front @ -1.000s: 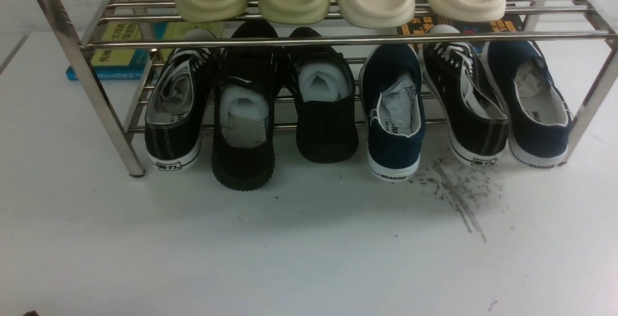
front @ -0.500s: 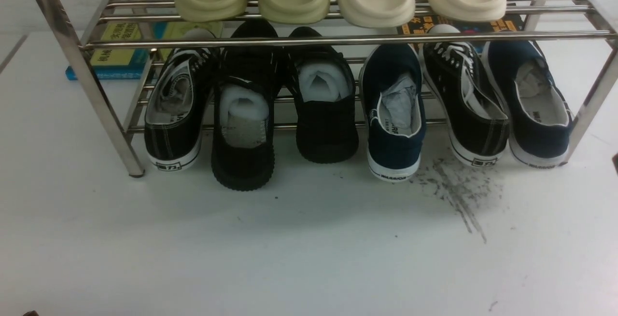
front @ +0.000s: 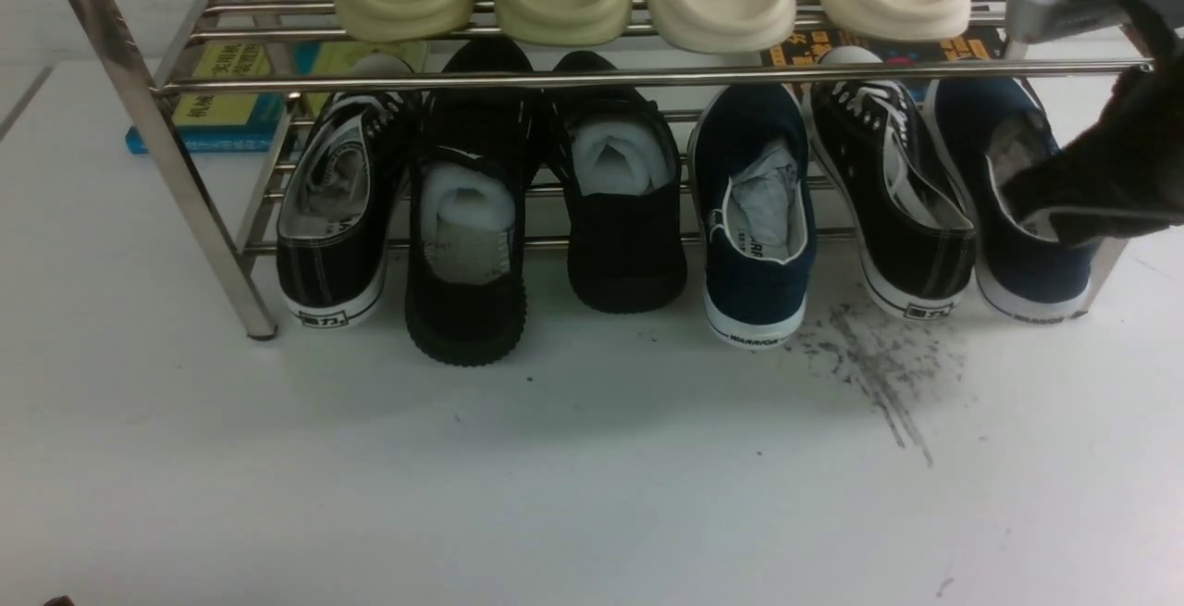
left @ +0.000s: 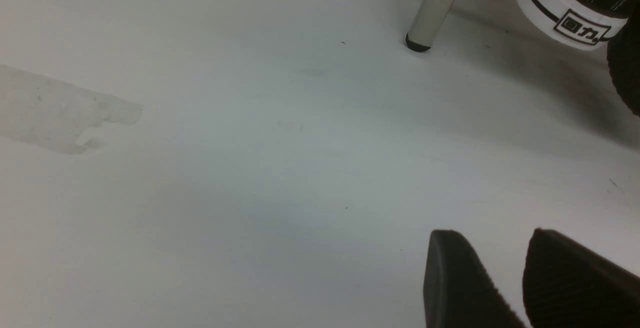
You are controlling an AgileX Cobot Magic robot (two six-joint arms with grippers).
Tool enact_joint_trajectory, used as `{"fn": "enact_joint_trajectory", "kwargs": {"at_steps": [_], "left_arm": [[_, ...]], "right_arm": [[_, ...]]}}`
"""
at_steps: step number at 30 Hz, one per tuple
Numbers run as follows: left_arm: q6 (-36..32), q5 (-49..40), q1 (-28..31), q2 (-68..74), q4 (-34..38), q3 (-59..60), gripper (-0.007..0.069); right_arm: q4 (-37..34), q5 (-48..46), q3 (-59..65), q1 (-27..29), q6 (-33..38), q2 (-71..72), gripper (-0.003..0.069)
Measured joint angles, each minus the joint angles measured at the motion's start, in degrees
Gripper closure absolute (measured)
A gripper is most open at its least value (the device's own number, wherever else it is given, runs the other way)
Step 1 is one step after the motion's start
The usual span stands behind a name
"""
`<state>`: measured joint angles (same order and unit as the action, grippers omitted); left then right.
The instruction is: Take the shoes off the shelf with your hand on the white table.
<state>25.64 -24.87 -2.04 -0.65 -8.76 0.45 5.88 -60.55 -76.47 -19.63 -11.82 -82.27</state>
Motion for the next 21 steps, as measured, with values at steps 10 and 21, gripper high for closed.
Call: {"fn": "enact_joint_trajectory", "kwargs": {"at_steps": [10, 21], "left_arm": [[0.0, 0.0, 0.0, 0.0, 0.0, 0.0, 0.0385], [0.0, 0.0, 0.0, 0.0, 0.0, 0.0, 0.0385]], "right_arm": [[6.97, 4.65, -0.45, -0.07, -9.71, -5.93, 0.0519], [12.72, 9.79, -0.5, -0.07, -16.55, -11.28, 0.0362]]}}
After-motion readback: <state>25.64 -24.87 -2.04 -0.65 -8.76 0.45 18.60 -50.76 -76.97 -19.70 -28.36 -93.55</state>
